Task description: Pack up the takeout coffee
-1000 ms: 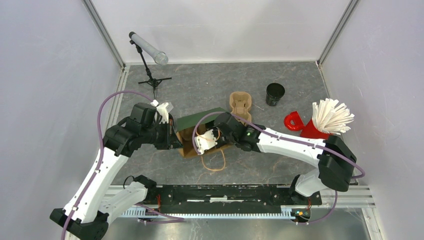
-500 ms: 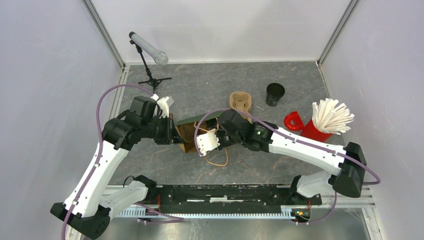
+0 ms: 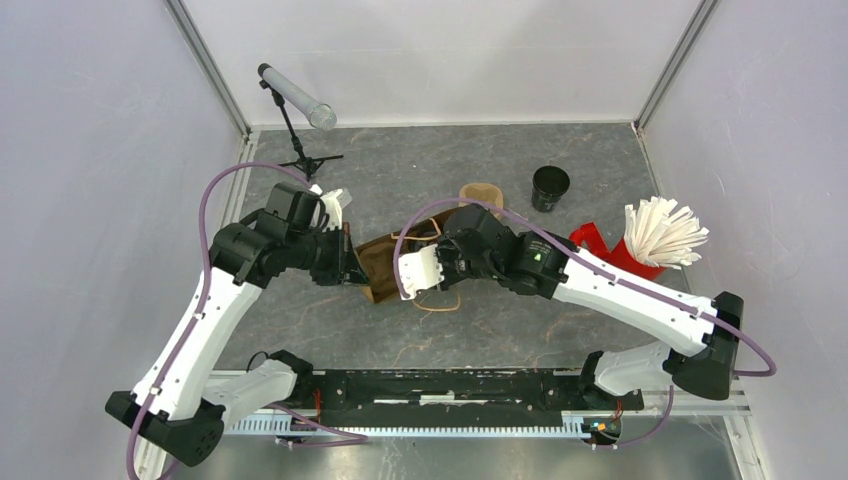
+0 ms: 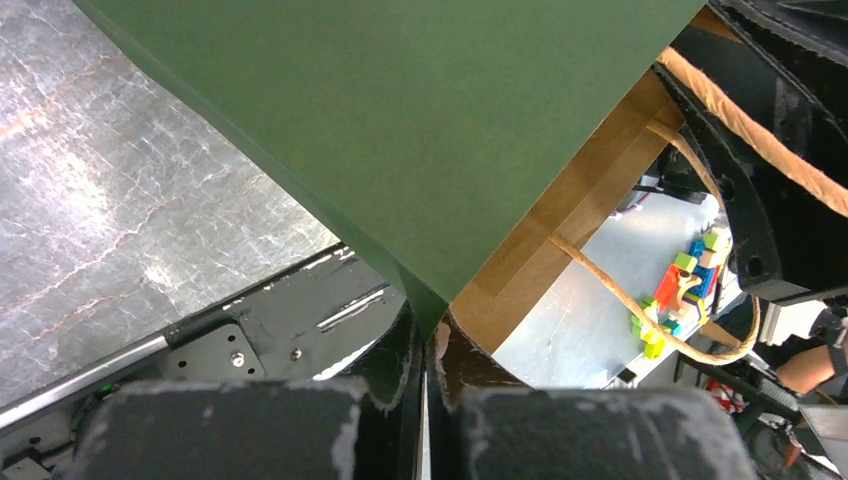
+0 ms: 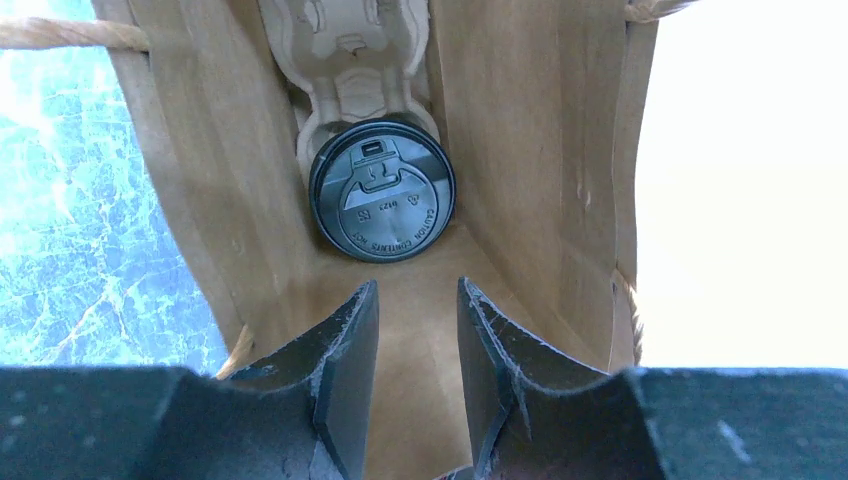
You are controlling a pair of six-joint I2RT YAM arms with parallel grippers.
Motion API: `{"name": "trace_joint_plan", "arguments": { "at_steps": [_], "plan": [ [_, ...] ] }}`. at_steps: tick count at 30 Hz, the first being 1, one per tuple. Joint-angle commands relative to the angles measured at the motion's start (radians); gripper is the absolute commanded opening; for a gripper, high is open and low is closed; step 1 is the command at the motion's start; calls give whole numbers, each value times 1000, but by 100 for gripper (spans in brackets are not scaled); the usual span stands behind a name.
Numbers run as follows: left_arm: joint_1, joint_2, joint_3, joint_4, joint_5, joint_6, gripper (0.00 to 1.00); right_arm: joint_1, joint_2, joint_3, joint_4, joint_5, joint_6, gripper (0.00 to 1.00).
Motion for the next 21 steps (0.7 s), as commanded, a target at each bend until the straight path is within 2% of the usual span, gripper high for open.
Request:
{"name": "trace_joint_plan", "arguments": {
  "at_steps": [1,12,21],
  "plan": [
    [-2,8,49,-10,51,-64,2,5,-16,84,-66,4,13,41],
    [0,31,68,-65,8,-97,2,4,21,215,-144,-57,25,41],
    [9,97,140,-113,37,-118,2,5,31,254,-182,-117,22,41]
  ]
}}
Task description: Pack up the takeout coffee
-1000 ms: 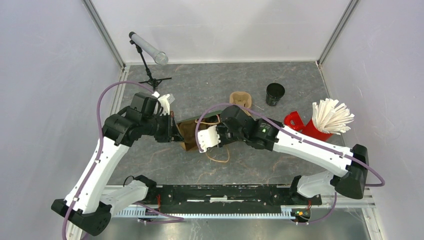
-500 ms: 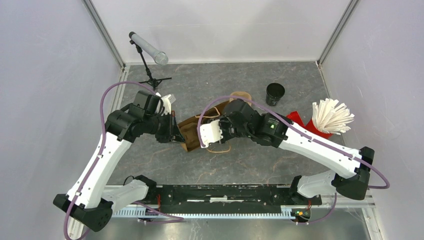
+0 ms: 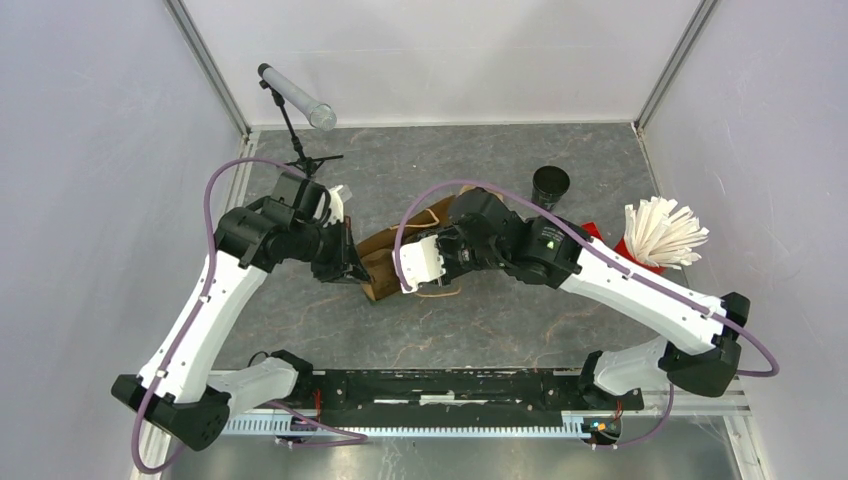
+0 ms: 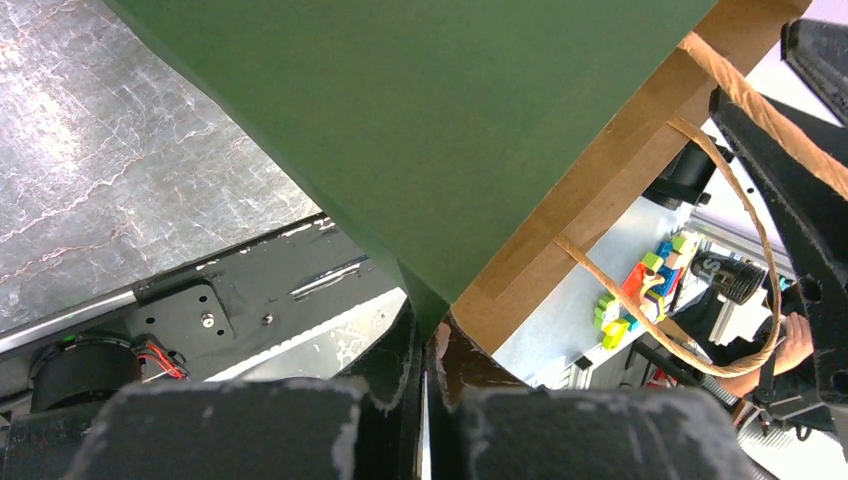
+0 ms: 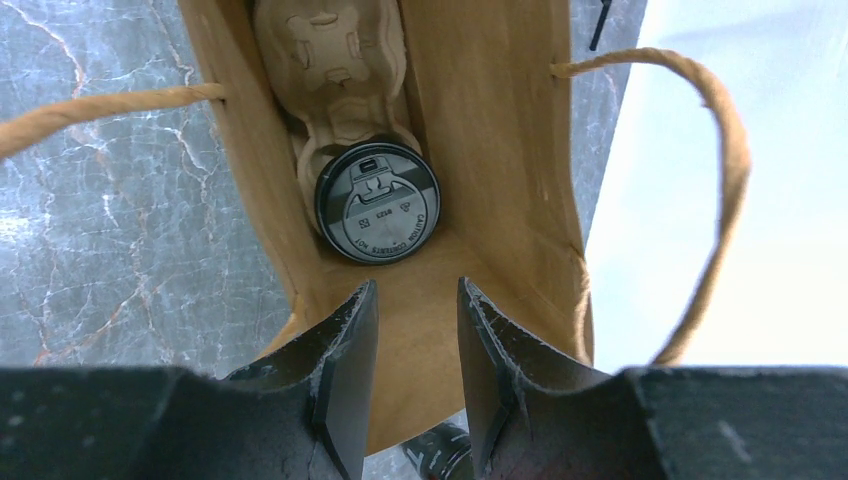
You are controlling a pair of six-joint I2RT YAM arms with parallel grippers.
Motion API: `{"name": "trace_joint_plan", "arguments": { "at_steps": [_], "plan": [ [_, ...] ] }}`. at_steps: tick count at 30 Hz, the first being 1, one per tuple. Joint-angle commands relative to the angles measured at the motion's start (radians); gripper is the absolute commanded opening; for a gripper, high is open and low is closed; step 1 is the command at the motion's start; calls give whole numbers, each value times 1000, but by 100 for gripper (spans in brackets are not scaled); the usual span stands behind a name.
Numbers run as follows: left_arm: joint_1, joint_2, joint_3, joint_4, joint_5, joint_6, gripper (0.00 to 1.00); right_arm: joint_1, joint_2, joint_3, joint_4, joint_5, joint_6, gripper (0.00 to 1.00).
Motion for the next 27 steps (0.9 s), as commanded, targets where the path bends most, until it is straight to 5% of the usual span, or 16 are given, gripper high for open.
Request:
{"name": "trace_joint_plan", "arguments": {
  "at_steps": [1,27],
  "plan": [
    [12,32,70,-35,37,-39,2,5,5,69,-20,-50,13,41],
    [104,124,139,-112,-32,-75,3,4,-290,-151,317,163,341,47]
  ]
}}
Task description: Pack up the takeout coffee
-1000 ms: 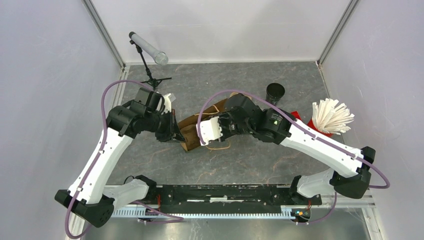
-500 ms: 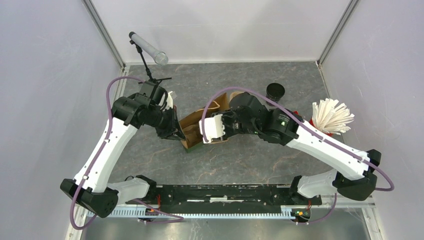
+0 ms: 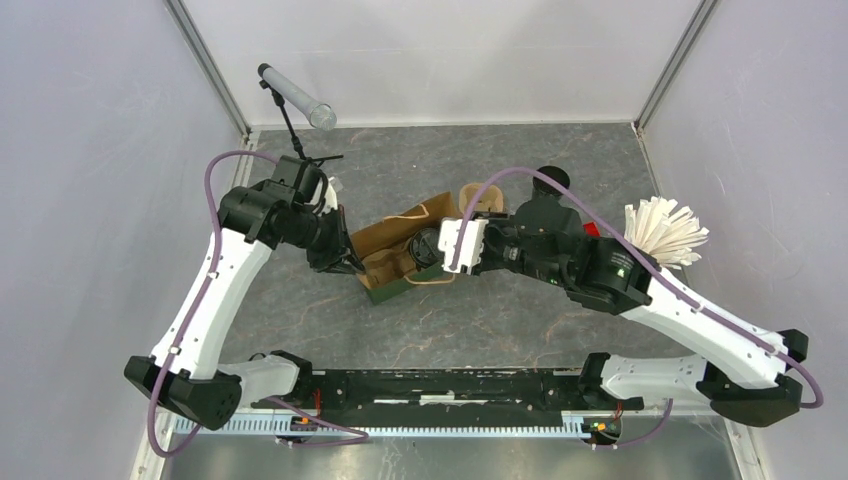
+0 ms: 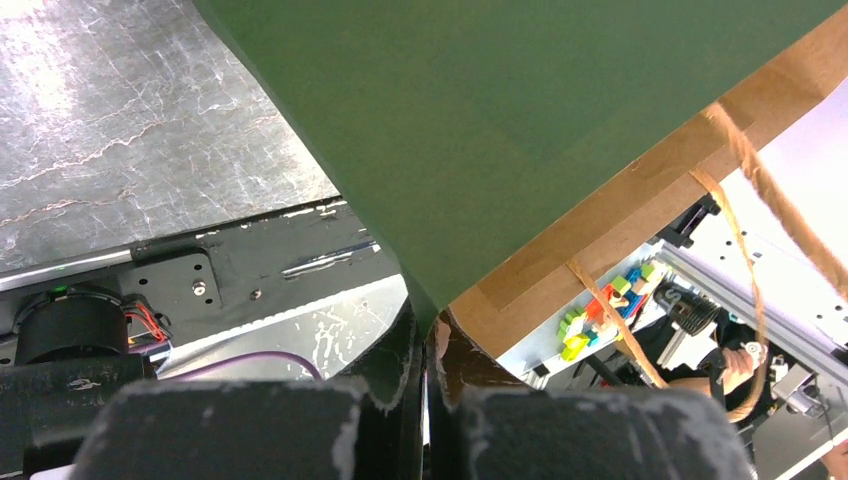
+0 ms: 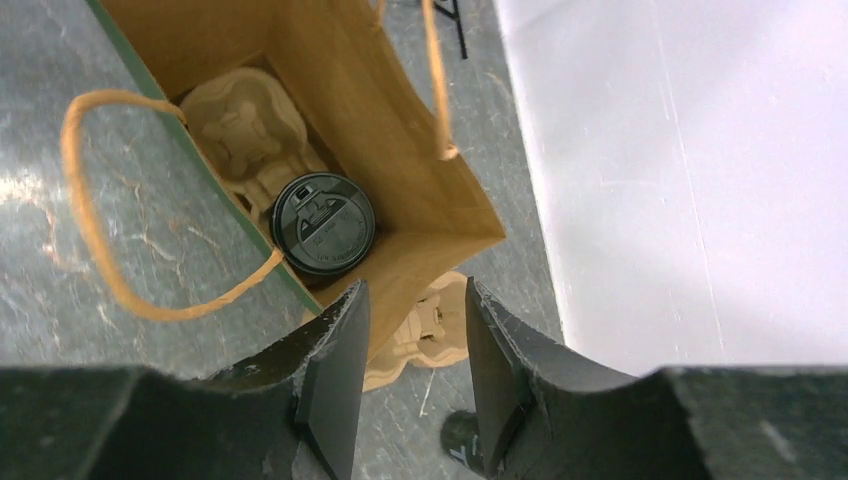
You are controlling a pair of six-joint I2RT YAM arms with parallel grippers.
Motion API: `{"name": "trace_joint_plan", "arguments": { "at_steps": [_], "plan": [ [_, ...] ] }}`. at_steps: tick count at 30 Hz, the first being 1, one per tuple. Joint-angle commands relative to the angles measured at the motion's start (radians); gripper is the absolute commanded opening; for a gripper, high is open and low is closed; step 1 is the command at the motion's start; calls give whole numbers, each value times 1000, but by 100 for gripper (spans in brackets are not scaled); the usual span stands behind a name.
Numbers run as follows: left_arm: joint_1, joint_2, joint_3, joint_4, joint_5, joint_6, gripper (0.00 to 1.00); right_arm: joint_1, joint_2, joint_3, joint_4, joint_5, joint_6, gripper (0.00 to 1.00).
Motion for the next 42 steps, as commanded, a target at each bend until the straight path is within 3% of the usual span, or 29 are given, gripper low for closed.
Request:
{"name": "trace_joint_plan", "arguments": {
  "at_steps": [1,12,22,30,42],
  "plan": [
    [38,12,44,-16,-23,-36,3,4,-46,-29,160,80,150,47],
    [71,18,60,-44,-58,-41,6,4,-98,-115,328,325,293,50],
    [81,36,137,-107,-48,-51,5,4,-115,-184,370,342,286,51],
    [80,44,111,-120,-43,-57,6,2,-113,-219,405,362,272,51],
    [81,22,59,-101,-68,-48,12,-10,-124,-227,382,533,337,60]
  ]
}}
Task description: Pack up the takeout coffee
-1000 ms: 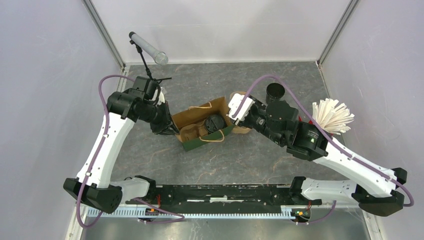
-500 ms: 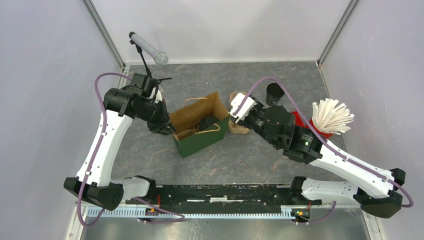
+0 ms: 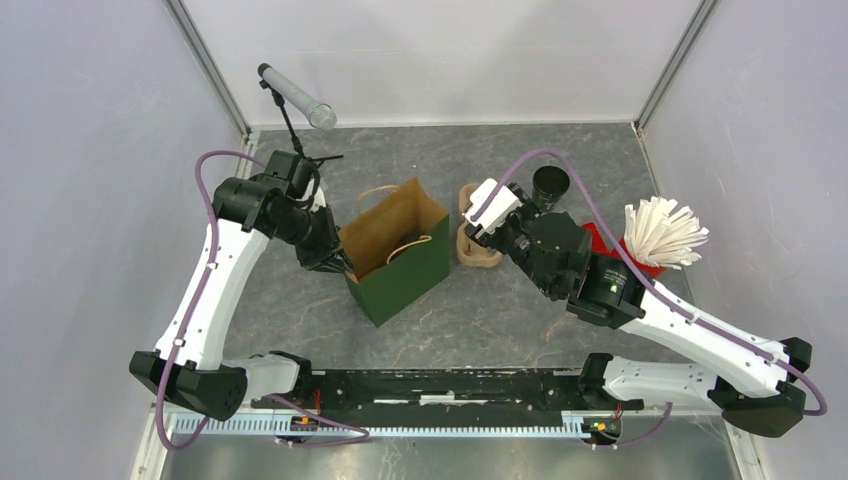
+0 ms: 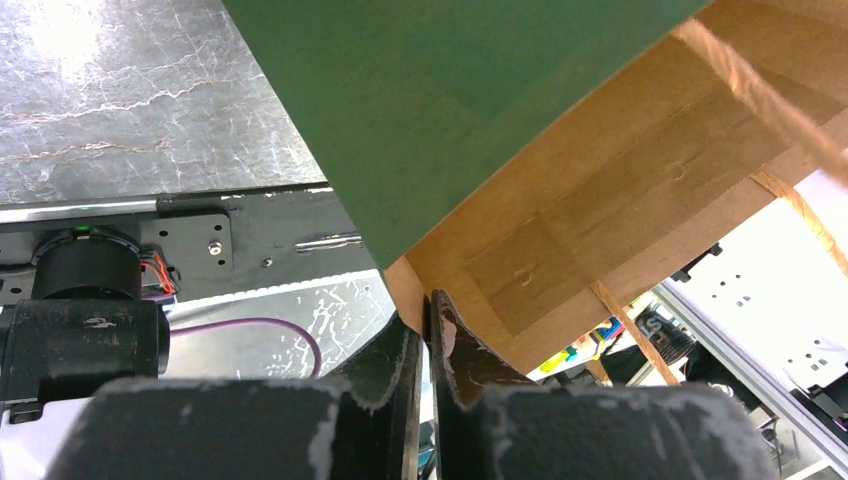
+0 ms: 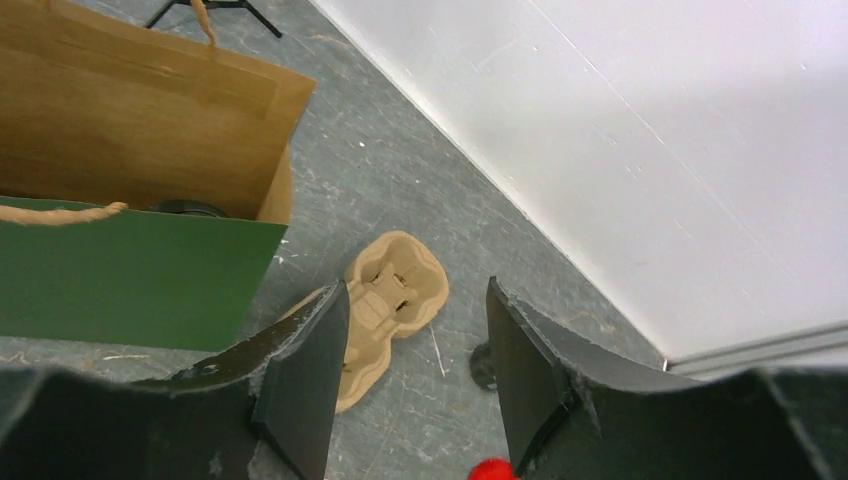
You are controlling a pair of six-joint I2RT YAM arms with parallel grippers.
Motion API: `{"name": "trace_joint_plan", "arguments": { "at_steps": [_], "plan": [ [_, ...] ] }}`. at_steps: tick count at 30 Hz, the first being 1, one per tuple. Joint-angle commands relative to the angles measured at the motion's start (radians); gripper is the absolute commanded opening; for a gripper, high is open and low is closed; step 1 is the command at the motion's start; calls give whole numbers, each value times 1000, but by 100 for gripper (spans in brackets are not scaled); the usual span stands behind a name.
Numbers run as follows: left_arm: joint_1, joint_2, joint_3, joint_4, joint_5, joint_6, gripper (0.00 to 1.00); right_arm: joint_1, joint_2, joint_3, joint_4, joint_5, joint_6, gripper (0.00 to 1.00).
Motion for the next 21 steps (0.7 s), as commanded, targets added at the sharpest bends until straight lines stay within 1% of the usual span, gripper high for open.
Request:
{"name": "trace_joint_plan", "arguments": {
  "at_steps": [1,3,5,8,9,11,13,15,18,19,20,21],
  "plan": [
    [4,-26,5,3,-23,-12,13,-8,-14,5,21,114,55,62],
    [5,-32,16,3,-34,-10,18,-11,-16,2,22,132,88,63],
    [6,-34,31,1,-48,-9,27,-12,-17,-2,22,147,147,66],
    [5,-33,67,8,-61,-4,39,-12,-18,-2,5,179,293,74],
    [5,-33,86,13,-65,-2,42,-11,-20,-4,-1,187,338,76],
    [5,-34,124,21,-85,-3,48,-12,-25,-5,-22,215,456,78],
    [5,-37,168,34,-96,5,58,-16,-28,5,-59,257,541,80],
    [5,-39,215,50,-100,23,71,-26,-19,26,-114,289,587,80],
    [5,-51,271,91,-118,58,84,-55,33,148,-292,351,640,80],
    [5,-59,279,109,-128,68,96,-68,54,200,-356,383,655,80],
    [5,-68,290,123,-139,74,100,-83,72,234,-392,398,653,80],
    [5,-79,300,137,-153,79,100,-101,87,264,-420,408,637,78]
  ]
}}
